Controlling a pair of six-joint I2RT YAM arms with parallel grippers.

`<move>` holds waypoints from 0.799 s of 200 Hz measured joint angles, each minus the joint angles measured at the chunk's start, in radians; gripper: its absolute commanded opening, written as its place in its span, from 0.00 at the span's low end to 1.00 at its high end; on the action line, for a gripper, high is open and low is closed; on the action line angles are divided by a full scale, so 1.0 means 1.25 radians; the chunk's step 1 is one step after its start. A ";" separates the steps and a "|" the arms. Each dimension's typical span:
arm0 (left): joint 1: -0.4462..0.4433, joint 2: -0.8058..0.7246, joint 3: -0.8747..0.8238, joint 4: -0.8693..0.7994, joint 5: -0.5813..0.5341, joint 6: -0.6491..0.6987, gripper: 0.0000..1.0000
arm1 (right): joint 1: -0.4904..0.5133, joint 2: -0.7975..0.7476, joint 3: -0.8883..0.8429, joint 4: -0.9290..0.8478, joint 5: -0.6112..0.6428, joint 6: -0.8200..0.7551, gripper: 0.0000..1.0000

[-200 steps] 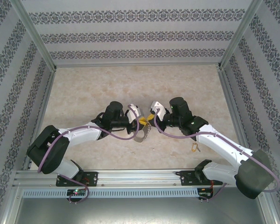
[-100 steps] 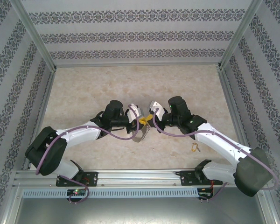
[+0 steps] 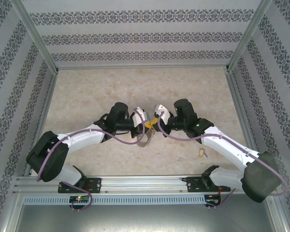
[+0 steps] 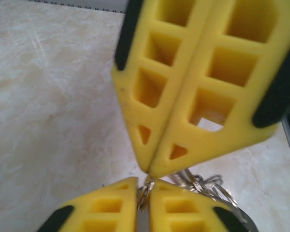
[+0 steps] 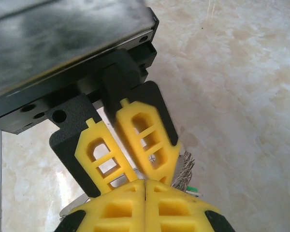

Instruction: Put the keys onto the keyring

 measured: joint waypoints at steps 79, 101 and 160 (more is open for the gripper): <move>0.000 0.000 0.003 -0.020 -0.001 -0.001 0.00 | 0.000 0.021 0.018 -0.023 0.002 0.003 0.11; 0.000 0.000 0.003 -0.020 -0.001 -0.001 0.00 | 0.000 0.024 0.022 -0.037 0.001 0.003 0.13; 0.000 0.000 0.003 -0.023 -0.001 -0.001 0.00 | -0.001 0.034 0.027 -0.055 0.003 0.005 0.00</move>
